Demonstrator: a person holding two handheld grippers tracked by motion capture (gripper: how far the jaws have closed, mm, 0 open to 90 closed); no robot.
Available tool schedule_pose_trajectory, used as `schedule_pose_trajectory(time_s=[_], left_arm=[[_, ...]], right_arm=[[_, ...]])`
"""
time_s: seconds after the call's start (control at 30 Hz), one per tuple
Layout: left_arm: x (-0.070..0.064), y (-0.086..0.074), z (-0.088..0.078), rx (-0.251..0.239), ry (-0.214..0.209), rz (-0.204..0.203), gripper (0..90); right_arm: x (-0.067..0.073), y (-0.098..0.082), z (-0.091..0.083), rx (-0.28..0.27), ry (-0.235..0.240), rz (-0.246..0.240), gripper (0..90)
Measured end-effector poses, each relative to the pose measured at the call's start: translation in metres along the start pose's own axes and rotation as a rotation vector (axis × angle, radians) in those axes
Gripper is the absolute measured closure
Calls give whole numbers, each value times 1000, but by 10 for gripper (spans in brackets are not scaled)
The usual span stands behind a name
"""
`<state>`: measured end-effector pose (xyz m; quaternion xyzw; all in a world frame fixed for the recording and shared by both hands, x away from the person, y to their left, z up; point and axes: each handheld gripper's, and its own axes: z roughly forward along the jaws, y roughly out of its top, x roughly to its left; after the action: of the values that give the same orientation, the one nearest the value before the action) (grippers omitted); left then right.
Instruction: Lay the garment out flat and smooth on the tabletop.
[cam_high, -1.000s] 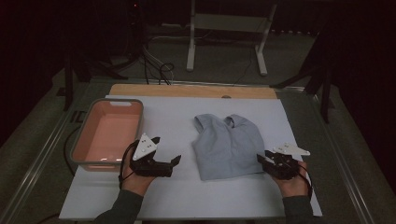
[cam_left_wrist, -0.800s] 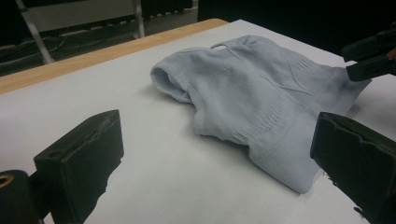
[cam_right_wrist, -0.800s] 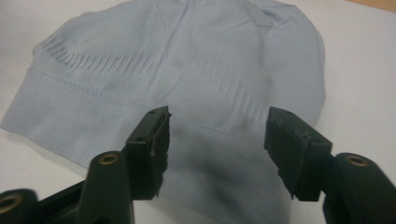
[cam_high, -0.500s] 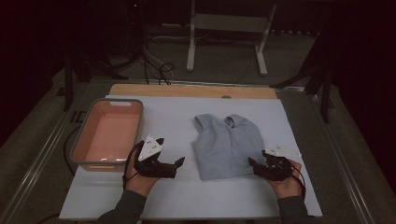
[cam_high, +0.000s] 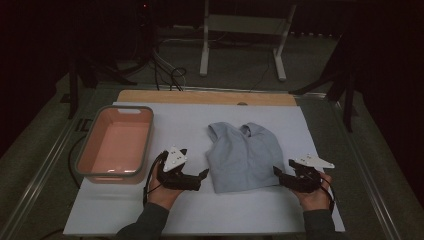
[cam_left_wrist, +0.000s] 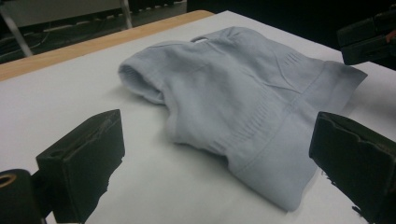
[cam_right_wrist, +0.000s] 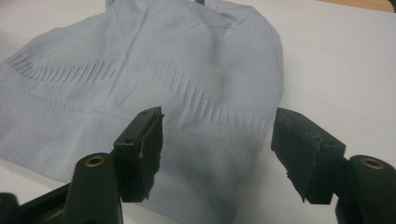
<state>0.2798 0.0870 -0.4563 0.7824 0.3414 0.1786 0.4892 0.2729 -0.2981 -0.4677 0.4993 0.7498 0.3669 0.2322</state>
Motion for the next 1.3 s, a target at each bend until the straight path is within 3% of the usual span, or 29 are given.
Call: schedule_pose_trajectory(time_s=[0.2,0.27,0.3,0.57,0.83,1.3], left_arm=[[-10,2,20,23,-21,10,61],[-10,2,20,23,-21,10,68],[-16,4,31,42,-30,27,68],[-21,2,52,90,-43,35,98],[-19,-7,60,136,-44,10,107],[-20,-21,71,211,-56,-19,254]], right_arm=[[-3,-1,-2,-9,-1,11,341],[-3,-1,-2,-9,-3,11,341],[-3,-1,-2,-9,-3,11,341],[-10,-3,-3,-8,-6,24,342],[-11,-4,-2,-5,-9,21,343],[-11,-4,-3,-5,-10,14,343]])
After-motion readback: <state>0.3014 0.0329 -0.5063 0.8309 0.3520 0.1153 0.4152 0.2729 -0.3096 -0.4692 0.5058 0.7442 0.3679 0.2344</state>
